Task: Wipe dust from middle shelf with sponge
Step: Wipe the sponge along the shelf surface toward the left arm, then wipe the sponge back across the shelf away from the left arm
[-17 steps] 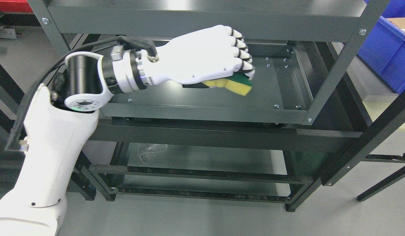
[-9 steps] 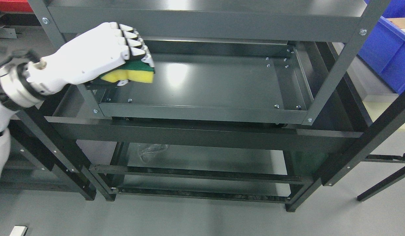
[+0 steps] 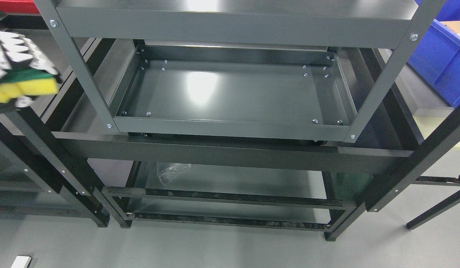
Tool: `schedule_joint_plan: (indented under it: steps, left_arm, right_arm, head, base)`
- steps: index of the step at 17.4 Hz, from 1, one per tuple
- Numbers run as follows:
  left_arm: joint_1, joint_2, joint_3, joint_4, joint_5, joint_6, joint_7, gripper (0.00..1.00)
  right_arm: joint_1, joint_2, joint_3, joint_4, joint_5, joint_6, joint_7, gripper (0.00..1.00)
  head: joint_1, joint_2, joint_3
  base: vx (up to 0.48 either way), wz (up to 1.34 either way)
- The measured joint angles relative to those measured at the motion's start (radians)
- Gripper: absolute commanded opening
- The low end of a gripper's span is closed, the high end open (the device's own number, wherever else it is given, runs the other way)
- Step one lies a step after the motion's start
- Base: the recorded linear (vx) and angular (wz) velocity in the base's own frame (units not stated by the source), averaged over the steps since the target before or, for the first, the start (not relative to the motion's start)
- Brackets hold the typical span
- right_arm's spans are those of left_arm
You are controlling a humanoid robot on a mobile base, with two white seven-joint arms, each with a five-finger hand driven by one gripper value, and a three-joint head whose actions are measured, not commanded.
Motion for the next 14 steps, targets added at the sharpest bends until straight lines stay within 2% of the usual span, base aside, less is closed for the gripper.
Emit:
schedule_joint_plan:
  steps: [4, 6, 9, 14]
  left_arm:
    - [-0.017, 0.028, 0.015, -0.007, 0.010, -0.004, 0.000, 0.00]
    - [-0.081, 0.007, -0.030, -0.011, -0.024, -0.005, -0.003, 0.00]
    - [-0.169, -0.059, -0.122, -0.014, -0.097, -0.005, -0.014, 0.00]
    - [-0.327, -0.245, -0.302, -0.003, -0.272, -0.007, -0.019, 0.00]
  right_arm:
    - [0.000, 0.000, 0.000, 0.000, 0.000, 0.000, -0.001, 1.00]
    - [0.000, 0.000, 0.000, 0.000, 0.000, 0.000, -0.001, 1.00]
    - [0.000, 0.000, 0.000, 0.000, 0.000, 0.000, -0.002, 1.00]
    - [0.000, 0.000, 0.000, 0.000, 0.000, 0.000, -0.005, 1.00]
  head:
    - [0.0000, 0.000, 0.000]
    - [0.0000, 0.000, 0.000]
    - [0.0000, 0.000, 0.000]
    - [0.0000, 0.000, 0.000]
  base:
    - [0.000, 0.00]
    - [0.000, 0.00]
    - [0.000, 0.00]
    - [0.000, 0.00]
